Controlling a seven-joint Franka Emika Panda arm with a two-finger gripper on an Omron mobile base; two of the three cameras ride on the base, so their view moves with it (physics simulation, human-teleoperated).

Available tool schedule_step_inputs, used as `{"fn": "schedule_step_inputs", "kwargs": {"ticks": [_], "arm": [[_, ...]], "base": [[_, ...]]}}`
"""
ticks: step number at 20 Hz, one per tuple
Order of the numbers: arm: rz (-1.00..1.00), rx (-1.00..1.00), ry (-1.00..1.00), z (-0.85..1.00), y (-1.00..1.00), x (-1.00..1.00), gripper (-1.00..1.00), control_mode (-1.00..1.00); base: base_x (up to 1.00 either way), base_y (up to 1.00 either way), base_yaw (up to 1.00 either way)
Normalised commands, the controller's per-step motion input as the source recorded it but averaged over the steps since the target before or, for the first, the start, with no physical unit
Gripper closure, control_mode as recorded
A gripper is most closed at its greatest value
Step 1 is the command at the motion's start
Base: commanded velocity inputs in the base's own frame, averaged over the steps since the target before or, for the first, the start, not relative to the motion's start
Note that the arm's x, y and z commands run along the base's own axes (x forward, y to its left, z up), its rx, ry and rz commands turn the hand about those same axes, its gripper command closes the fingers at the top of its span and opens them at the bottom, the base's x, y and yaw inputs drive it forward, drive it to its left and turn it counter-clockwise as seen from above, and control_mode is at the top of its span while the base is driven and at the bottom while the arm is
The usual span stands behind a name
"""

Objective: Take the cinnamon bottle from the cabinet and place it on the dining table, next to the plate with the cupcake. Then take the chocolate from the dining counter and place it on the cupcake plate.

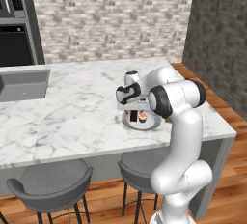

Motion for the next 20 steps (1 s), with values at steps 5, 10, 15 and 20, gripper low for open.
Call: {"fn": "schedule_step_inputs", "kwargs": {"ticks": [5, 10, 15, 20], "arm": [[0.0, 0.0, -0.11, 0.78, 0.0, -0.3, -1.0, -1.0], [0.0, 0.0, -0.12, 1.0, 0.0, -0.42, -1.0, -1.0], [0.02, 0.0, -0.14, 1.0, 0.0, -0.67, -1.0, -1.0], [0.04, 0.0, -0.15, 1.0, 0.07, -0.95, -1.0, -1.0]], "base": [[0.0, 0.0, 0.0], [0.0, 0.0, 0.0], [0.0, 0.0, 0.0], [0.0, 0.0, 0.0]]}}
